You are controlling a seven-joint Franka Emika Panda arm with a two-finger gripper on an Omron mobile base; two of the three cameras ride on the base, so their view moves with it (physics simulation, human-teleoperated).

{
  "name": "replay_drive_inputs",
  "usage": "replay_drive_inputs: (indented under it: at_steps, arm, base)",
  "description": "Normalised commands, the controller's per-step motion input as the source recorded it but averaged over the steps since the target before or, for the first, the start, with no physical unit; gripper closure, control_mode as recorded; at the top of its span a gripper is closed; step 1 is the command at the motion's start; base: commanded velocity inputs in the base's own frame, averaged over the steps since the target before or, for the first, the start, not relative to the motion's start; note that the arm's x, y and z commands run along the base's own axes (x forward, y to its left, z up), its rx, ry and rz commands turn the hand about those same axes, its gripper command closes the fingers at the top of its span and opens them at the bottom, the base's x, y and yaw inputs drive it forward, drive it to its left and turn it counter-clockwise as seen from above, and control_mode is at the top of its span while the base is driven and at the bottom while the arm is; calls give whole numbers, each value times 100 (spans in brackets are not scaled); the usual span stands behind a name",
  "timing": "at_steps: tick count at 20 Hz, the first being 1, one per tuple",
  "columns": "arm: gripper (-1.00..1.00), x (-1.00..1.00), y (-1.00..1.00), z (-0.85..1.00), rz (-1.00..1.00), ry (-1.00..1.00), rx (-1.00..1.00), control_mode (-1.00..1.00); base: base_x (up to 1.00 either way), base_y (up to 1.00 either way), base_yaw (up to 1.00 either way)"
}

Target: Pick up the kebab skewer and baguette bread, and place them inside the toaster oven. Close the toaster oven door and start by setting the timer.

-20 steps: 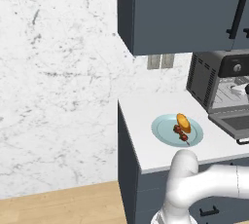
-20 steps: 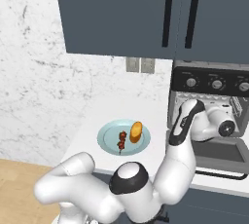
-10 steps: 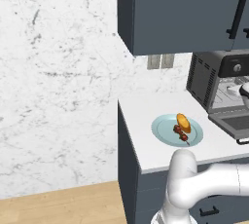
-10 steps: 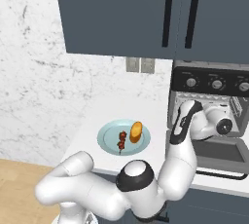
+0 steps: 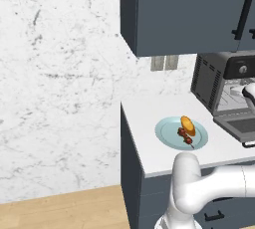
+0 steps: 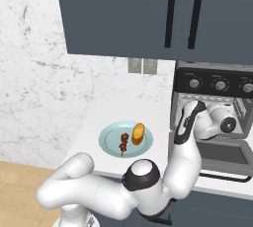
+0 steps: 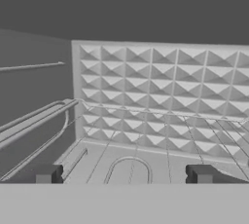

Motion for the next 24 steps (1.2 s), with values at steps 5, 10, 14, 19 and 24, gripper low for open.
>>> replay_drive_inputs:
  at_steps: [5,10,14,19,24]
  arm:
    - [-100,14,-16,-14,0,5,0,-100]
    - [-100,18,-7,-14,0,5,0,-100]
    - [-100,3,-14,-34,0,8,0,-100]
    - [-100,6,-7,-44,0,11,0,-100]
    - [-100,0,-6,-62,0,8,0,-100]
  base:
    - [0,0,0]
    - [0,0,0]
    - [0,0,0]
    - [0,0,0]
    - [0,0,0]
